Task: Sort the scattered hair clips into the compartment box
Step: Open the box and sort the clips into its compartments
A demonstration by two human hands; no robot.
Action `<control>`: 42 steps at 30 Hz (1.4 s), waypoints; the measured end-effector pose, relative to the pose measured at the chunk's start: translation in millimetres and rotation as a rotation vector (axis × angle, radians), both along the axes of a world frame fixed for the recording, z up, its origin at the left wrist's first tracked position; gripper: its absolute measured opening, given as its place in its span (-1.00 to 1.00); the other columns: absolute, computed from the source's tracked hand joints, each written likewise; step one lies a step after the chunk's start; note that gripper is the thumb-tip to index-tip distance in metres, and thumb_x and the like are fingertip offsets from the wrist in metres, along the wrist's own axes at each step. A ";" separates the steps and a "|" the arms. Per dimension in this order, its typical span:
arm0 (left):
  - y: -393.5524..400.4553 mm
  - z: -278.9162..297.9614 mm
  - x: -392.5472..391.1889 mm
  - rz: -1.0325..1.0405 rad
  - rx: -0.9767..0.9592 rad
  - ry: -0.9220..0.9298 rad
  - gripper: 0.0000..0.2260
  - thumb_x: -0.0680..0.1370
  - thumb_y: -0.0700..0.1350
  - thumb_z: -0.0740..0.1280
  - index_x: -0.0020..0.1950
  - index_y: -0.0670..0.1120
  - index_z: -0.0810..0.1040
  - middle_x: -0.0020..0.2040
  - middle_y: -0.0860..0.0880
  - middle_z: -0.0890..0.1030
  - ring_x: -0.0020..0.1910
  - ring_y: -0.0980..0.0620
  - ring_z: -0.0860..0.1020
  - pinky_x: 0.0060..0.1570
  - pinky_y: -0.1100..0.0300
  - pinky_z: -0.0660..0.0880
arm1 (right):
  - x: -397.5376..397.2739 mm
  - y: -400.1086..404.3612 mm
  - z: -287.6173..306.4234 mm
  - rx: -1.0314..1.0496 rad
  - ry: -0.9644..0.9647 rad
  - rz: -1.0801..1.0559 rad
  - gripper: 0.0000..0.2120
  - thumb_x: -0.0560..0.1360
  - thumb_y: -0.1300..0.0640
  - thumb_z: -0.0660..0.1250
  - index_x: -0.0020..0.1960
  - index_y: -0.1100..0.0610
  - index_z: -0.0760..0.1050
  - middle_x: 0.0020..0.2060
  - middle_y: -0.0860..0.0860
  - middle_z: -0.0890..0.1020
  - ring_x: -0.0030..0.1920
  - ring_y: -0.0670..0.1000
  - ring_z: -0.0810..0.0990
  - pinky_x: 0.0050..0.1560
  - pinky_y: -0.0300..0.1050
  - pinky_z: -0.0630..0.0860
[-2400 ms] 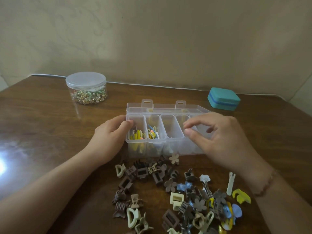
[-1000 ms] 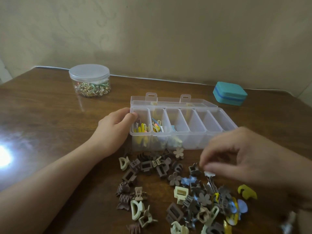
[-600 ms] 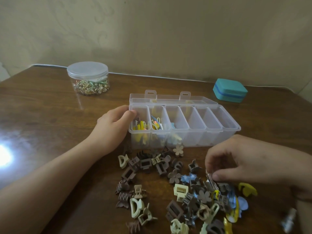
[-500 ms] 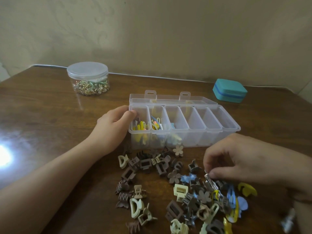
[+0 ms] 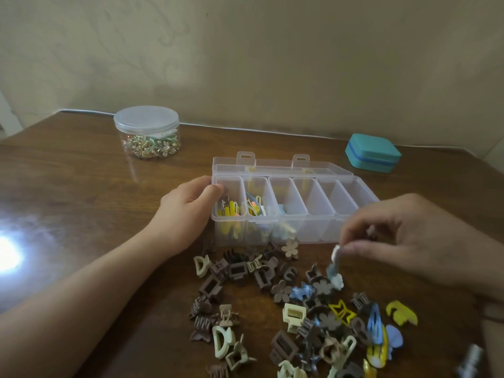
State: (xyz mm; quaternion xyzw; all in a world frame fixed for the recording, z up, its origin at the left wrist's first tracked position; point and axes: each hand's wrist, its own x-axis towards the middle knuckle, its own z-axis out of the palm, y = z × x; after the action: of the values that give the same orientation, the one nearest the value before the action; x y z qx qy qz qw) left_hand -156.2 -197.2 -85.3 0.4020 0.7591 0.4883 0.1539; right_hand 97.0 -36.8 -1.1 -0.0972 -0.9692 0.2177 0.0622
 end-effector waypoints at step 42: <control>0.3 0.4 0.6 0.008 0.001 0.003 -0.58 0.45 0.23 0.07 -0.01 0.08 0.64 -0.01 0.11 0.69 0.11 0.05 0.59 0.27 -0.13 0.44 | -23.3 -38.2 -19.1 0.235 -0.164 0.190 -0.80 0.44 -0.25 0.33 0.01 -0.22 0.48 -0.05 -0.28 0.50 -0.04 -0.25 0.49 -0.15 -0.30 0.44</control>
State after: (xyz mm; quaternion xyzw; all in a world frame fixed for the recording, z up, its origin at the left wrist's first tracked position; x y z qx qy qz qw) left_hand -155.6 -196.9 -85.0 0.3997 0.7607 0.4887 0.1506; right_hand 73.7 -75.0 -20.2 -0.0146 -0.9946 0.0992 -0.0269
